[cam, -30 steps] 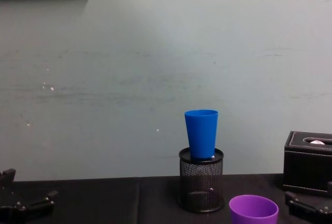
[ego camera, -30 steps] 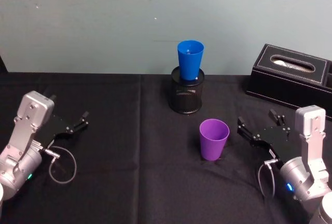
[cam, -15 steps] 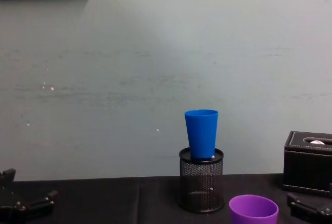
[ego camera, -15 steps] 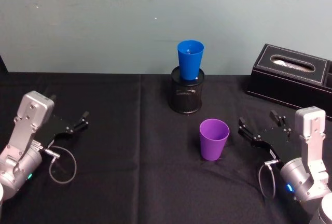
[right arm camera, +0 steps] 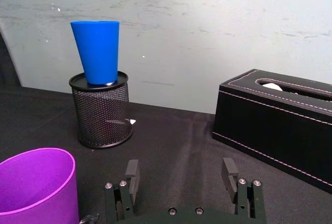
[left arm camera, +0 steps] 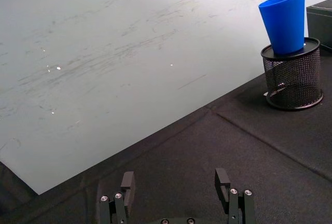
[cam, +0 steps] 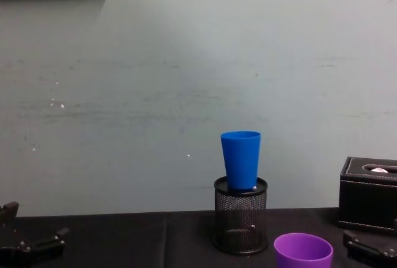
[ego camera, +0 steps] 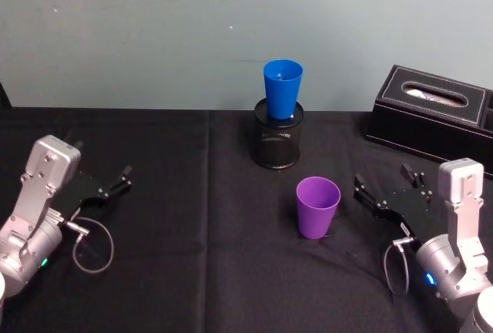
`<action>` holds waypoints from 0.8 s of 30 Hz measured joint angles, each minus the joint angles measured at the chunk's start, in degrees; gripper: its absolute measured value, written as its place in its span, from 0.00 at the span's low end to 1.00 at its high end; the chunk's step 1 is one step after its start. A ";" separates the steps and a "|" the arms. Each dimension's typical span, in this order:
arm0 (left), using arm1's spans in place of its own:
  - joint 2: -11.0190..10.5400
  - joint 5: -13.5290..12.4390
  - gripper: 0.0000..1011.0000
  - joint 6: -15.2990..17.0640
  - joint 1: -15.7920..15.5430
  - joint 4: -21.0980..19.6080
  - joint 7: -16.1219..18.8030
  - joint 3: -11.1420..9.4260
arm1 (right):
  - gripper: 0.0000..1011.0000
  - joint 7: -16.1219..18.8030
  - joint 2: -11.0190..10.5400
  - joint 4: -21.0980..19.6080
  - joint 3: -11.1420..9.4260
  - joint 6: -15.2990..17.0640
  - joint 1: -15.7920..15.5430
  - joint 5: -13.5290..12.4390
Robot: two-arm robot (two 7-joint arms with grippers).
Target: Pick up one cup with a gripper and tap it against the other cup.
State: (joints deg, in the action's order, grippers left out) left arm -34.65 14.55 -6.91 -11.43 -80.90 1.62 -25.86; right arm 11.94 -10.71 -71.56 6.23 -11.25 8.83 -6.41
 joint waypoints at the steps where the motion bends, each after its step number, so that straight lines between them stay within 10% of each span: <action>1: 0.00 0.00 1.00 0.00 0.00 0.00 0.00 0.00 | 0.99 0.00 0.00 0.00 0.00 0.01 0.00 -0.02; 24: 0.00 0.00 1.00 0.00 0.00 0.00 0.00 0.00 | 0.99 0.01 0.00 0.00 0.00 0.08 0.00 -0.15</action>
State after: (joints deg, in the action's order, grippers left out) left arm -34.64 14.55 -6.91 -11.43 -80.90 1.62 -25.86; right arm 11.95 -10.71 -71.56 6.23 -11.17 8.83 -6.56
